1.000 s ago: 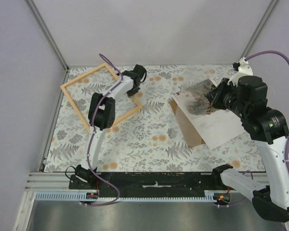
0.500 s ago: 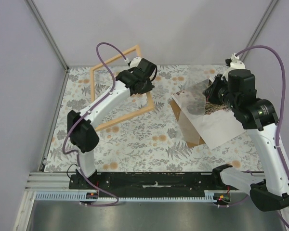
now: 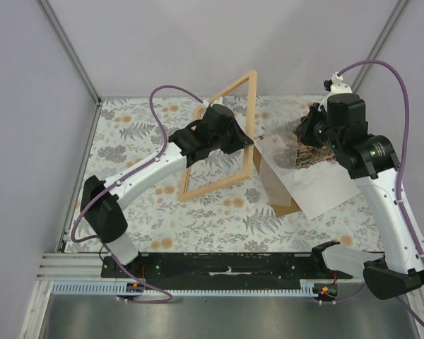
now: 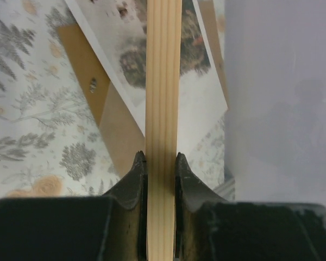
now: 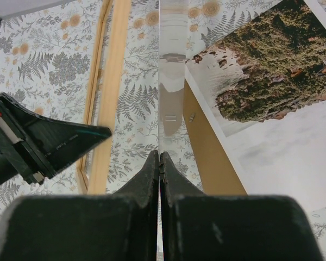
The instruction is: Put the photo into the frame
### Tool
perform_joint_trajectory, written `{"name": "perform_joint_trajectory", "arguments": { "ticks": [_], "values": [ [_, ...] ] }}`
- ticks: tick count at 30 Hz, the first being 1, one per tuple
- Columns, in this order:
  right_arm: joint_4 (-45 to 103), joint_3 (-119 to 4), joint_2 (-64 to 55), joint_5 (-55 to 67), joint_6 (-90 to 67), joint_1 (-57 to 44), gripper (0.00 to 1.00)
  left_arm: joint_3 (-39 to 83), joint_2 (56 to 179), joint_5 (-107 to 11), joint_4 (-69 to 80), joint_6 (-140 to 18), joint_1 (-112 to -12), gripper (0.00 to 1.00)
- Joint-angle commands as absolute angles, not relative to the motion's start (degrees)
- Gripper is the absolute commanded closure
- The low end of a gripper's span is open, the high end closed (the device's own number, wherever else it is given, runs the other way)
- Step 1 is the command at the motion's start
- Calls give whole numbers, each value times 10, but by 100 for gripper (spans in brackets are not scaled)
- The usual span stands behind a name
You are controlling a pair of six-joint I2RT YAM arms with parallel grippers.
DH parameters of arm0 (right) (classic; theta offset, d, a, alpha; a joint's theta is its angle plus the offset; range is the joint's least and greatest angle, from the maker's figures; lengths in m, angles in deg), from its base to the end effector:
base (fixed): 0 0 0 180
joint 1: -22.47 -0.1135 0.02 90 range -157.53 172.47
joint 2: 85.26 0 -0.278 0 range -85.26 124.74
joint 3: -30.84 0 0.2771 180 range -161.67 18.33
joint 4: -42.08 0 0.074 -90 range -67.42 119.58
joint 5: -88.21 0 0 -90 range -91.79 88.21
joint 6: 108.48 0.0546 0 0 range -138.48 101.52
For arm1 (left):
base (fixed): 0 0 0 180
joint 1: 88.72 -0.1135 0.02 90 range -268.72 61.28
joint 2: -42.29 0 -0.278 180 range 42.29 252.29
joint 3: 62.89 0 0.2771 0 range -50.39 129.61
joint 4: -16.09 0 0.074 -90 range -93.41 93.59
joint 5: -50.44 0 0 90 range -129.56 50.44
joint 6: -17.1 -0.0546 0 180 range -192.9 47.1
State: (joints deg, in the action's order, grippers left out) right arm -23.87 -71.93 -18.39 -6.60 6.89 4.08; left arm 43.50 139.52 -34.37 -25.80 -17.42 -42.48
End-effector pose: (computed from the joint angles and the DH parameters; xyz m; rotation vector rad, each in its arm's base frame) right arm 0.2353 0.0734 0.4673 0.1798 2.1075 0.3721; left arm 0.3055 -0.3119 0.3640 -0.2409 2.2779 -0.9042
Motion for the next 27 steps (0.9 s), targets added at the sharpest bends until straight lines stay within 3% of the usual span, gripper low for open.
{"name": "perform_joint_trajectory", "arguments": {
  "ticks": [1, 13, 18, 27],
  "values": [
    [-196, -750, -184, -67, 55, 44, 100, 359, 1334, -423, -38, -102, -423, 98],
    [-166, -779, -142, -35, 69, 45, 100, 316, 1294, -467, 112, -7, -413, 98],
    [-148, -786, -120, -22, 76, 45, 100, 232, 1261, -466, 192, 44, -412, 98],
    [-118, -779, -71, 30, 101, 45, 100, 206, 1263, -484, 199, 58, -417, 98]
  ]
}}
